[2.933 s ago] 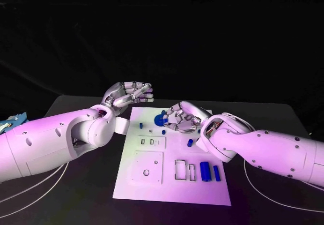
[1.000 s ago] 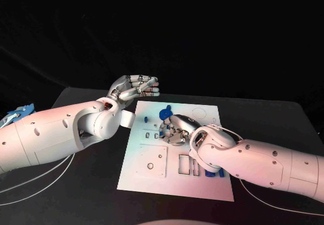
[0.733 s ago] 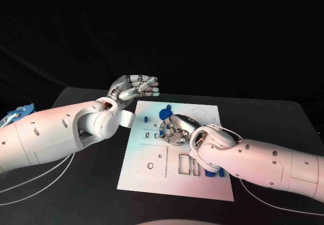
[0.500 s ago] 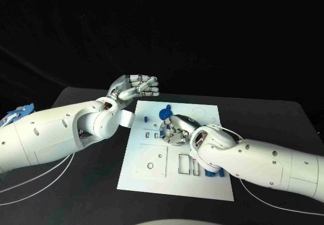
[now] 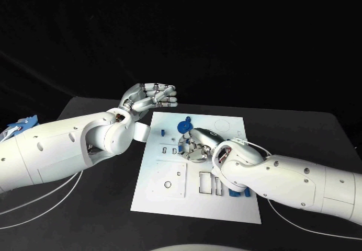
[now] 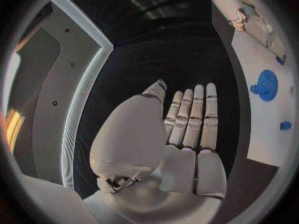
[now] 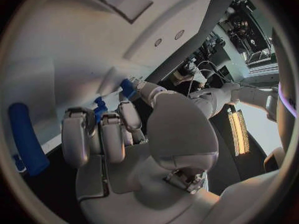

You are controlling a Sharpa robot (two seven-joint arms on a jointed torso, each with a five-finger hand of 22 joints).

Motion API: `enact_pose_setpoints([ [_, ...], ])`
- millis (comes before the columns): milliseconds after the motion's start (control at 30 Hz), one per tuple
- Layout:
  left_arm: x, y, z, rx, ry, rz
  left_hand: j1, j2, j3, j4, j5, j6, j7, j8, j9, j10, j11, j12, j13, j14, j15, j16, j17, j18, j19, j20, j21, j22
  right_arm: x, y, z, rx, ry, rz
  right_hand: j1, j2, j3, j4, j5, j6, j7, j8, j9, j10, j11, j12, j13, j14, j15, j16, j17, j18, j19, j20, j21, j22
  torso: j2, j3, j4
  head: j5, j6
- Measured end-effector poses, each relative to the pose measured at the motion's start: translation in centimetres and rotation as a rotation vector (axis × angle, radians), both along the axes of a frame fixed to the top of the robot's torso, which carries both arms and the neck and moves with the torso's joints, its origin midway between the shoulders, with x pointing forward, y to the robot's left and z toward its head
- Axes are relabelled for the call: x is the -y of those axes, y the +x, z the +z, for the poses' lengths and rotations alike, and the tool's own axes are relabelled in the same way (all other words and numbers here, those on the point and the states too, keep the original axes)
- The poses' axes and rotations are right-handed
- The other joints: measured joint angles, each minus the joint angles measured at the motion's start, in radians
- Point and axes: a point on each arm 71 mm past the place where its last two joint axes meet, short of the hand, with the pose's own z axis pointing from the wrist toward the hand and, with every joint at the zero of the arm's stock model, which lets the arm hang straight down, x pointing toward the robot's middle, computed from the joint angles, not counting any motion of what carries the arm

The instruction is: Assemble the parts on the task board

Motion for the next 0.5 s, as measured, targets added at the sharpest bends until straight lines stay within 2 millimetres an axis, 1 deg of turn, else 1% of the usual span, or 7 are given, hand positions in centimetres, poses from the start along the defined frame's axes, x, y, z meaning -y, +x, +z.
enact_pose_setpoints([
  [33, 0.0, 0.0, 0.0, 0.0, 0.0, 0.0, 0.0, 0.0, 0.0, 0.0, 0.0, 0.0, 0.0, 0.0, 0.0, 0.0, 0.0, 0.0, 0.0, 0.0, 0.0, 0.0, 0.0, 0.0, 0.0, 0.0, 0.0, 0.0, 0.0, 0.0, 0.0, 0.0, 0.0, 0.0, 0.0, 0.0, -0.003, 0.003, -0.014, -0.006, 0.0, -0.001, -0.002, -0.004, 0.004, 0.0, 0.0, -0.002, 0.002, 0.0, 0.0, 0.0, 0.003, 0.003, 0.0, 0.0, 0.0, 0.0, 0.0, 0.0, 0.0],
  [133, -0.01, 0.0, 0.0, 0.0, 0.0, 0.0, 0.0, 0.0, 0.0, 0.0, 0.0, 0.0, 0.0, 0.0, 0.0, 0.0, 0.0, 0.0, 0.0, 0.0, 0.0, 0.0, 0.0, 0.0, 0.0, 0.0, 0.0, 0.0, 0.01, -0.01, 0.01, 0.001, 0.001, 0.001, -0.015, -0.015, -0.026, 0.01, -0.05, -0.033, 0.005, -0.021, -0.011, -0.012, 0.007, -0.005, -0.006, -0.001, 0.007, -0.004, 0.0, 0.0, -0.002, 0.009, -0.006, 0.0, 0.0, 0.0, -0.0001, 0.0, 0.0],
  [233, -0.03, 0.01, 0.0, -0.001, 0.0, 0.0, 0.0, 0.0, 0.0, 0.0, 0.0, 0.0, 0.0, 0.0, 0.0, 0.0, 0.0, 0.0, 0.0, 0.0, 0.0, 0.0, 0.0, 0.0, 0.0, 0.0, 0.0, 0.0, 0.01, -0.01, 0.02, 0.002, 0.002, 0.002, -0.015, -0.032, -0.063, 0.024, -0.089, -0.09, 0.018, -0.059, -0.032, -0.032, 0.022, -0.018, -0.02, -0.002, 0.016, -0.005, 0.0, 0.0, -0.01, 0.017, -0.017, 0.0, 0.0, 0.0001, -0.0002, 0.0, 0.0],
  [300, -0.04, 0.01, 0.0, -0.001, 0.0, 0.001, 0.0, 0.0, 0.003, 0.003, 0.0, 0.0, 0.0, 0.0, 0.0, 0.0, 0.0, 0.0, 0.0, 0.0, 0.0, 0.0, 0.001, 0.0, 0.0, 0.0, 0.0, 0.0, 0.03, -0.03, 0.04, 0.004, 0.004, 0.002, -0.02, -0.039, -0.084, 0.034, -0.093, -0.12, 0.019, -0.078, -0.042, -0.053, 0.026, -0.034, -0.038, -0.002, 0.023, -0.005, 0.0, 0.0, -0.012, 0.021, -0.023, 0.0, 0.0, 0.0001, -0.0004, 0.0, 0.0],
  [367, -0.07, 0.03, -0.01, -0.001, 0.001, 0.001, 0.0, 0.0, 0.003, 0.003, 0.0, 0.0, 0.0, 0.0, 0.0, 0.0, 0.0, 0.0, 0.0, 0.0, 0.0, 0.0, 0.002, 0.0, 0.0, 0.0, 0.0, -0.001, 0.09, -0.07, 0.1, 0.007, 0.009, 0.001, -0.015, -0.045, -0.113, 0.046, -0.093, -0.184, 0.014, -0.106, -0.071, -0.071, 0.033, -0.042, -0.053, -0.004, 0.032, -0.005, 0.0, 0.0, -0.016, 0.03, -0.029, 0.0, 0.0, 0.0001, -0.0003, 0.0, 0.0],
  [400, -0.09, 0.05, -0.02, -0.001, 0.001, 0.002, 0.0, 0.0, 0.004, 0.002, 0.0, 0.0, 0.0, 0.0, 0.0, 0.0, 0.0, 0.0, 0.0, 0.001, -0.001, 0.0, 0.003, 0.0, 0.0, 0.0, 0.0, -0.001, 0.14, -0.11, 0.14, 0.009, 0.012, 0.001, -0.014, -0.046, -0.12, 0.049, -0.093, -0.202, 0.01, -0.113, -0.079, -0.072, 0.035, -0.042, -0.055, -0.004, 0.032, -0.005, 0.0, 0.0, -0.016, 0.03, -0.029, 0.0, 0.0, 0.0002, -0.0003, 0.0, 0.0],
  [500, -0.25, 0.15, -0.08, -0.004, 0.004, 0.006, -0.004, -0.004, 0.008, 0.003, 0.0, 0.0, 0.0, 0.0, 0.0, 0.009, -0.009, 0.0, 0.0, 0.041, -0.012, 0.004, 0.015, 0.0, 0.028, -0.008, 0.008, 0.001, 0.4, -0.3, 0.34, 0.019, 0.027, 0.001, -0.012, -0.048, -0.128, 0.052, -0.093, -0.206, 0.005, -0.115, -0.081, -0.072, 0.035, -0.042, -0.055, -0.004, 0.032, -0.005, 0.0, 0.0, -0.016, 0.03, -0.029, 0.0, -0.001, 0.0006, -0.0003, 0.0, 0.001],
])
